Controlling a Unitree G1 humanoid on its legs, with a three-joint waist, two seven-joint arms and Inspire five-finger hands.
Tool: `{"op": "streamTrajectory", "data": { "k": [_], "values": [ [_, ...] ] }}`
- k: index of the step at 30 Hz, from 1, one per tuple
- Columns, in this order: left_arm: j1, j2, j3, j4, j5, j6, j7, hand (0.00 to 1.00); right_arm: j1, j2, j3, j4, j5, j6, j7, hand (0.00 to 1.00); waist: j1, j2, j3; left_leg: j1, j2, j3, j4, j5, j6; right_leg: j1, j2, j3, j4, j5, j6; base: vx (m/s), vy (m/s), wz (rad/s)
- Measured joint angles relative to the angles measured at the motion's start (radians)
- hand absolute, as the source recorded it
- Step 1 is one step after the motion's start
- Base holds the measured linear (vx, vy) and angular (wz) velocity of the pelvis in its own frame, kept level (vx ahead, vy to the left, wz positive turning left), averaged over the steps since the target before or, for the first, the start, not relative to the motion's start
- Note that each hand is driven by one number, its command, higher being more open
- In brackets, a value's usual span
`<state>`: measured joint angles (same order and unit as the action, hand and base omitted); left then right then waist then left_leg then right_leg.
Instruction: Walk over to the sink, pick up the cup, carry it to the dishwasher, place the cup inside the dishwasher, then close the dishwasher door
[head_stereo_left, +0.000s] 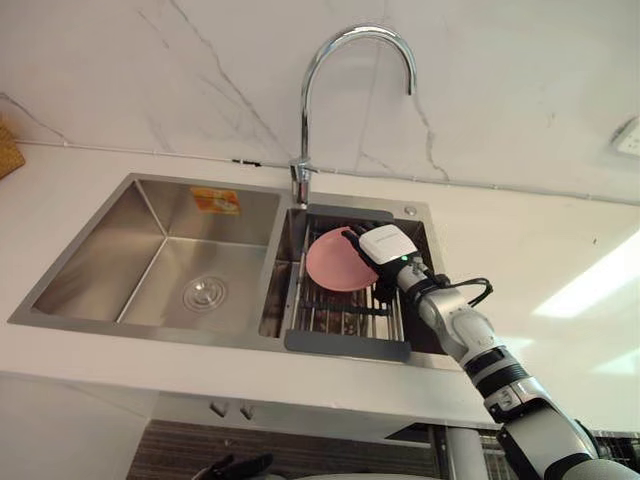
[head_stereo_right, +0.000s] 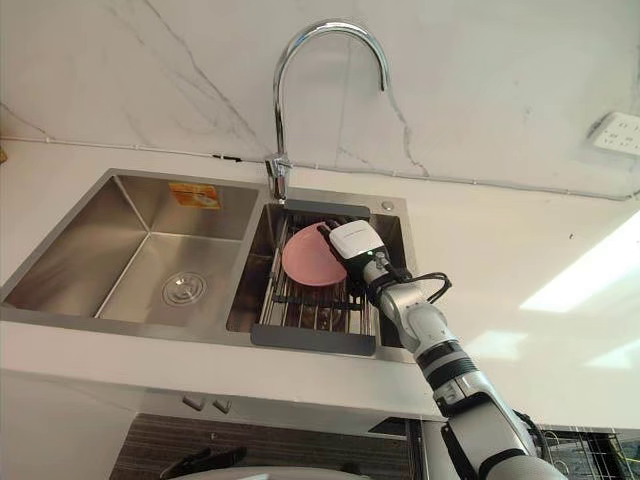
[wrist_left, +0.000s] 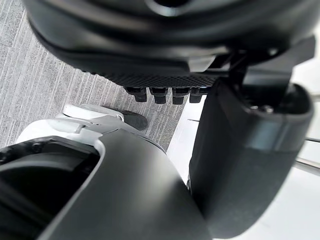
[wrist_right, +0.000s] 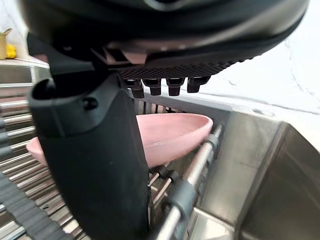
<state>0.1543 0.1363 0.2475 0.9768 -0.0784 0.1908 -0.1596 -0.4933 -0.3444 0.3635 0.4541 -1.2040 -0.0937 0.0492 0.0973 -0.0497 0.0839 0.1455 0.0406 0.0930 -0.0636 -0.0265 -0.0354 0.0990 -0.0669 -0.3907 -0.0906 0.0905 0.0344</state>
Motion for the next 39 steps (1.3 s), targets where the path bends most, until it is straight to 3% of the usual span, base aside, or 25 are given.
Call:
{"op": "streamTrajectory", "data": {
  "k": [8,18,33,38,39],
  "values": [
    [0.001,0.003,-0.009,-0.001,-0.001,0.001,0.0,1.0,-0.004,0.0,0.012,0.055,-0.019,-0.006,-0.113,0.0,0.0,-0.001,0.0,0.0,-0.004,-0.004,-0.005,0.006,0.004,0.0,-0.004,-0.007,0.0,0.0,0.0,0.0,0.005,0.02],
    [0.008,0.003,-0.02,-0.009,-0.001,-0.026,0.012,1.0,-0.004,-0.009,0.015,0.097,-0.052,0.003,-0.349,0.0,-0.004,0.0,0.001,-0.004,-0.005,-0.005,-0.014,0.012,0.007,-0.006,-0.004,-0.008,0.001,0.0,0.0,0.0,0.0,0.0],
    [0.028,-0.005,-0.018,-0.026,-0.002,-0.069,0.031,1.0,-0.003,-0.028,-0.049,0.078,0.066,-0.018,-0.396,0.0,-0.006,0.009,0.011,-0.004,-0.006,-0.003,-0.015,0.012,0.007,-0.008,-0.004,-0.002,0.004,0.0,0.0,0.0,0.0,0.0],
    [0.032,-0.007,-0.017,-0.027,-0.002,-0.075,0.033,1.0,0.022,-0.033,-0.078,0.0,0.156,-0.025,-0.398,0.0,-0.013,0.011,0.012,-0.004,-0.005,0.001,-0.014,0.012,0.007,-0.01,-0.004,0.003,0.004,0.0,0.0,0.0,0.0,0.0],
    [0.033,-0.007,-0.017,-0.028,-0.002,-0.079,0.033,1.0,0.034,-0.033,-0.091,-0.023,0.18,-0.027,-0.398,1.0,-0.014,0.011,0.012,-0.003,-0.005,0.002,-0.014,0.012,0.007,-0.01,-0.004,0.004,0.004,0.0,0.0,0.0,0.0,0.0]
  ]
}}
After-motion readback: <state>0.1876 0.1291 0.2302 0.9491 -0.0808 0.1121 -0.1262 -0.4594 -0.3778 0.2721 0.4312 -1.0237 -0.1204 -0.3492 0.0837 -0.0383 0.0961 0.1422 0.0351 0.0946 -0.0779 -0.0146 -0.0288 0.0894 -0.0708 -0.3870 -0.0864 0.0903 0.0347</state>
